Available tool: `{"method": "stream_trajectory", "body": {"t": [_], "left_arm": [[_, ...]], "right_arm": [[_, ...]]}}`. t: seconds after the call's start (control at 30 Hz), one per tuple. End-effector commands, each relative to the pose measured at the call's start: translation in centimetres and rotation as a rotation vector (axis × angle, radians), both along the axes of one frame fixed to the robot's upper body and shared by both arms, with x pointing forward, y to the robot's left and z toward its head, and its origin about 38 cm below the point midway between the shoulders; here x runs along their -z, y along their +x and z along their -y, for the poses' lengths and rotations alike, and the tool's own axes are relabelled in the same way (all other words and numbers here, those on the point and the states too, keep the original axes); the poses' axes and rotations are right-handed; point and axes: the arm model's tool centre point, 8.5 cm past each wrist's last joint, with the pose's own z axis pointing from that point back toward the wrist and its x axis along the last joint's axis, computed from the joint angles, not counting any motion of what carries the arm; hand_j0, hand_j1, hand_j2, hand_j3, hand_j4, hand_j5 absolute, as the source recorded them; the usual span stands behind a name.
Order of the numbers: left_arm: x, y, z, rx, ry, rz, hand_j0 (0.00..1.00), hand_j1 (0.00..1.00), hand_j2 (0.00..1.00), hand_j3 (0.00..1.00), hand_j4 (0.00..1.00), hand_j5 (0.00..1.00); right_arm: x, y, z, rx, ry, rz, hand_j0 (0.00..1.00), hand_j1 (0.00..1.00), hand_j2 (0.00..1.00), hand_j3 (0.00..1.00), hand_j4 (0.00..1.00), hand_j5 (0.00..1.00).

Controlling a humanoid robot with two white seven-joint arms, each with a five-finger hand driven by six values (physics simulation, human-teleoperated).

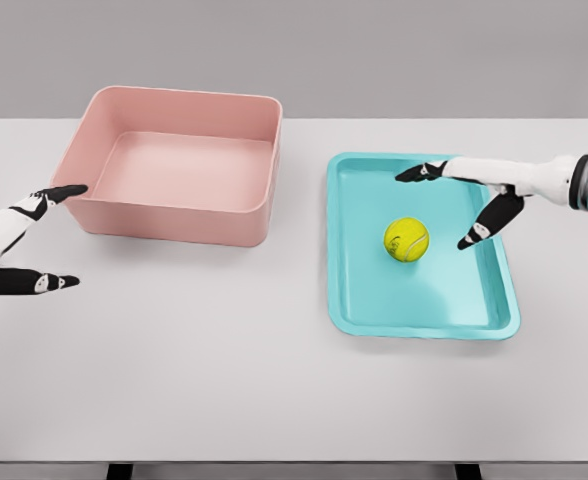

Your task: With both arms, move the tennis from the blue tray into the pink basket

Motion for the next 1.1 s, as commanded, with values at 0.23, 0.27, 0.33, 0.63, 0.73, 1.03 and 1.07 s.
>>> {"method": "stream_trajectory", "body": {"t": [0.23,0.27,0.33,0.63,0.73,1.03,1.07], "left_arm": [[-0.6,-1.9,1.0,0.071,-0.18,-0.178,1.0,1.0,1.0,1.0,1.0,1.0],[0.0,-2.2,1.2,0.071,-0.198,-0.201,1.0,1.0,1.0,1.0,1.0,1.0],[1.5,-2.9,1.7,0.07,-0.242,-0.266,1.0,1.0,1.0,1.0,1.0,1.0],[6.1,-4.4,-0.2,-0.051,-0.349,-0.426,1.0,1.0,1.0,1.0,1.0,1.0],[5.4,-3.3,-0.6,-0.069,-0.359,-0.373,1.0,1.0,1.0,1.0,1.0,1.0],[5.3,-3.1,-0.4,-0.067,-0.368,-0.361,1.0,1.0,1.0,1.0,1.0,1.0],[5.3,-3.1,-0.4,-0.066,-0.367,-0.362,1.0,1.0,1.0,1.0,1.0,1.0]], "right_arm": [[2.2,0.0,-2.1,-0.039,0.003,-0.043,0.99,0.99,0.99,0.99,0.99,0.99],[2.4,0.2,-2.0,-0.034,-0.002,-0.043,0.99,0.99,0.99,0.99,0.99,0.99],[2.5,0.3,-1.9,-0.029,-0.011,-0.038,0.99,0.99,0.99,0.99,0.99,0.99],[4.4,1.5,-1.7,0.007,-0.024,-0.067,0.99,0.99,0.99,0.99,0.99,0.99],[4.8,1.6,-1.7,0.008,-0.035,-0.066,0.99,0.99,0.99,0.99,0.99,0.99],[5.5,1.5,-1.8,-0.005,-0.032,-0.074,0.99,0.99,0.99,0.99,0.99,0.99],[5.5,1.5,-1.8,-0.004,-0.033,-0.074,0.99,0.99,0.99,0.99,0.99,0.99]]}}
